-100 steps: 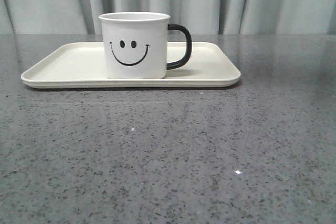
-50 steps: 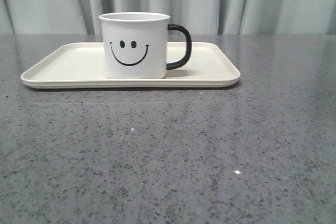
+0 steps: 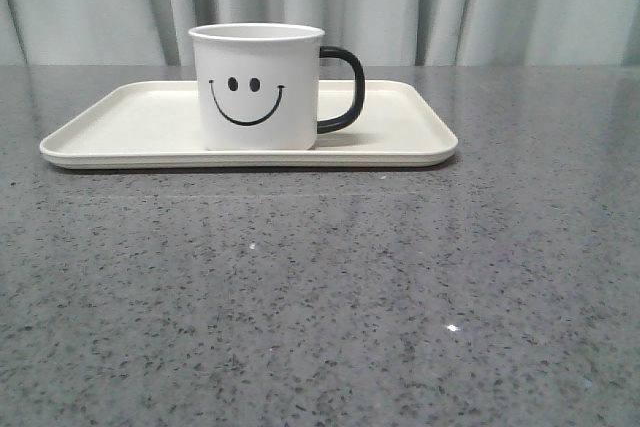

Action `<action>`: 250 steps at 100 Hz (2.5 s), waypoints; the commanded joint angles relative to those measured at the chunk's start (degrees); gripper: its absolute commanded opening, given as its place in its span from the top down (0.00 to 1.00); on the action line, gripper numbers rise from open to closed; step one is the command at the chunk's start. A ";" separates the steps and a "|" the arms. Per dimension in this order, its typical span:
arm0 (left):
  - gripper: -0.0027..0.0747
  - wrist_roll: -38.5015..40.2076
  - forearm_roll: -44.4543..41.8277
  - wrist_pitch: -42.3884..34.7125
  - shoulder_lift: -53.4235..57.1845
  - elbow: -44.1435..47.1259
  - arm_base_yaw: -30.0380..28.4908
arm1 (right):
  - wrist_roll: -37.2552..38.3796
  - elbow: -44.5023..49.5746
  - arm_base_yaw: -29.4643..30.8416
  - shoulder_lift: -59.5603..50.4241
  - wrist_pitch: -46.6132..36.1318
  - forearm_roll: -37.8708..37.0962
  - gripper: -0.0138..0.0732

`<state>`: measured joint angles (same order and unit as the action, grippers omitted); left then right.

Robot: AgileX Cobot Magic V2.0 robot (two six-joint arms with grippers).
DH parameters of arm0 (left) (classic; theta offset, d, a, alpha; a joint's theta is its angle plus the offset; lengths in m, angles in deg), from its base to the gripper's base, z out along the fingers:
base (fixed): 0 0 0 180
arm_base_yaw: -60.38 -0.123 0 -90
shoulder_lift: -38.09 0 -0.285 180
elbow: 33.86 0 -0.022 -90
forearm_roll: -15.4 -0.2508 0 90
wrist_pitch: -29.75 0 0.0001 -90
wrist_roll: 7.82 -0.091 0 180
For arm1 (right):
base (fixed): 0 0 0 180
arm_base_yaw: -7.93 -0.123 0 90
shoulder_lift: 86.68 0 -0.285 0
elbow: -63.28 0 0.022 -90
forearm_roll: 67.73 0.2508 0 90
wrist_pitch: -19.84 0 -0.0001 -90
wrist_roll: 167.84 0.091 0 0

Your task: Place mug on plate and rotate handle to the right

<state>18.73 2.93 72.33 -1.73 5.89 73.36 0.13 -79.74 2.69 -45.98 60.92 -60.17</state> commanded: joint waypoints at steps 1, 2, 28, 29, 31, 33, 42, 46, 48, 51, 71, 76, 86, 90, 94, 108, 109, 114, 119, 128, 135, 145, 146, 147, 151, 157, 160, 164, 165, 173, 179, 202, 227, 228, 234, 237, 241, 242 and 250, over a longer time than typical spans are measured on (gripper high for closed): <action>0.30 0.41 -0.38 -3.99 -0.07 -1.51 -0.15 | 0.94 0.96 0.44 -2.05 -5.98 -0.02 0.37; 0.30 0.41 -0.38 -3.99 -0.07 -1.51 -0.15 | 0.94 1.26 0.44 -2.21 -6.13 -0.02 0.37; 0.30 0.41 -0.38 -3.99 -0.07 -1.51 -0.15 | 0.94 2.31 0.44 -3.64 -6.34 -0.02 0.37; 0.30 0.41 -0.38 -3.99 -0.07 -1.51 -0.15 | 0.94 2.31 0.44 -3.66 -6.34 -0.02 0.38; 0.30 0.41 -0.38 -3.99 -0.07 -1.51 -0.15 | 0.94 2.31 0.44 -3.66 -6.34 -0.02 0.38; 0.30 0.41 -0.38 -3.99 -0.07 -1.51 -0.15 | 0.94 2.31 0.44 -3.66 -6.34 -0.02 0.38; 0.30 0.41 -0.38 -3.99 -0.07 -1.51 -0.15 | 0.94 2.31 0.44 -3.66 -6.40 -0.02 0.38; 0.31 0.41 -0.38 -3.99 -0.07 -1.51 -0.15 | 0.94 2.31 0.44 -3.66 -6.46 -0.02 0.41; 0.32 0.41 -0.38 -3.99 -0.07 -1.51 -0.15 | 0.94 2.31 0.44 -3.66 -6.51 -0.02 0.42; 0.35 0.41 -0.38 -3.99 -0.07 -1.51 -0.15 | 0.94 2.31 0.44 -3.66 -6.53 -0.02 0.46; 0.64 0.41 -0.38 -3.99 -0.07 -1.51 -0.15 | 0.94 2.31 0.44 -3.66 -6.53 -0.02 0.83; 0.73 0.41 -0.38 -3.99 -0.07 -1.51 -0.15 | 0.94 2.31 0.44 -3.66 -6.53 -0.02 0.90; 0.93 0.41 -0.38 -3.99 -0.07 -1.51 -0.15 | 0.94 2.31 0.44 -3.66 -6.53 -0.02 0.91; 0.98 0.41 -0.38 -3.99 -0.07 -1.51 -0.15 | 0.94 2.31 0.44 -3.66 -6.48 -0.02 0.92; 0.99 0.41 -0.38 -3.99 -0.07 -1.51 -0.15 | 0.94 2.31 0.44 -3.66 -6.41 -0.02 0.92; 0.99 0.41 -0.38 -3.99 -0.07 -1.51 -0.15 | 0.94 2.31 0.44 -3.66 -5.62 -0.02 0.92; 0.99 0.41 -0.38 -3.99 -0.07 -1.51 -0.15 | 0.94 2.31 0.44 -3.66 -5.59 -0.02 0.92; 0.99 0.41 -0.38 -3.99 -0.07 -1.51 -0.15 | 0.94 2.31 0.44 -3.66 -5.51 -0.02 0.92; 0.99 0.41 -0.38 -3.99 -0.07 -1.51 -0.15 | 0.94 2.31 0.44 -3.66 -5.51 -0.02 0.92; 0.99 0.41 -0.38 -3.99 -0.07 -1.51 -0.15 | 0.94 2.31 0.44 -3.66 -5.51 -0.02 0.92; 0.99 0.41 -0.38 -3.99 -0.07 -1.51 -0.15 | 0.94 2.31 0.44 -3.66 -5.51 -0.02 0.92; 0.99 0.41 -0.38 -3.99 -0.07 -1.51 -0.15 | 0.94 2.31 0.44 -3.66 -5.51 -0.02 0.92; 0.99 0.41 -0.38 -3.99 -0.07 -1.51 -0.15 | 0.94 2.31 0.44 -3.66 -5.51 -0.02 0.92; 0.99 0.41 -0.38 -3.99 -0.07 -1.51 -0.15 | 0.94 2.31 0.44 -3.66 -5.51 -0.02 0.92; 0.99 0.41 -0.38 -3.99 -0.07 -1.51 -0.15 | 0.94 2.31 0.44 -3.66 -5.51 -0.02 0.92; 0.99 0.41 -0.38 -3.99 -0.07 -1.51 -0.15 | 0.94 2.31 0.44 -3.66 -5.51 -0.02 0.92; 0.99 0.41 -0.38 -3.99 -0.07 -1.51 -0.15 | 0.94 2.31 0.44 -3.66 -5.51 -0.02 0.92; 0.99 0.41 -0.38 -3.99 -0.07 -1.51 -0.15 | 0.94 2.31 0.44 -3.66 -5.51 -0.02 0.92; 0.99 0.41 -0.38 -3.99 -0.07 -1.51 -0.15 | 0.94 2.31 0.44 -3.66 -5.51 -0.02 0.92; 0.99 0.41 -0.38 -3.99 -0.07 -1.51 -0.15 | 0.94 2.31 0.44 -3.66 -5.51 -0.02 0.92; 0.99 0.41 -0.38 -3.99 -0.07 -1.51 -0.15 | 0.94 2.31 0.44 -3.66 -5.51 -0.02 0.92; 0.99 0.41 -0.38 -3.99 -0.07 -1.51 -0.15 | 0.94 2.31 0.44 -3.66 -5.51 -0.02 0.92; 0.99 0.41 -3.34 -10.62 0.08 1.33 -0.15 | 0.94 2.31 0.44 -3.66 -5.51 -0.02 0.92; 0.99 0.41 -3.59 -11.14 0.10 1.50 -0.15 | 0.94 2.31 0.44 -3.66 -5.51 -0.02 0.92; 0.99 0.41 -4.39 -16.56 0.74 3.79 -0.15 | 0.94 2.31 0.44 -3.66 -5.51 -0.02 0.92; 0.99 0.41 -4.39 -19.70 1.47 4.86 -0.15 | 0.94 2.31 0.44 -3.66 -5.51 -0.02 0.92; 0.99 0.41 -4.48 -22.78 2.32 6.31 -0.15 | 0.94 2.31 0.44 -3.66 -5.51 -0.02 0.92; 0.99 0.41 -4.48 -23.35 2.52 6.62 -0.15 | 0.94 2.31 0.44 -3.66 -5.51 -0.02 0.92; 0.99 0.41 -4.38 -29.09 5.39 10.35 -0.15 | 0.94 2.31 0.44 -3.66 -5.51 -0.02 0.92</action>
<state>18.73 -0.74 53.83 1.34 14.82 73.36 1.01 -75.90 2.69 -49.63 59.21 -60.17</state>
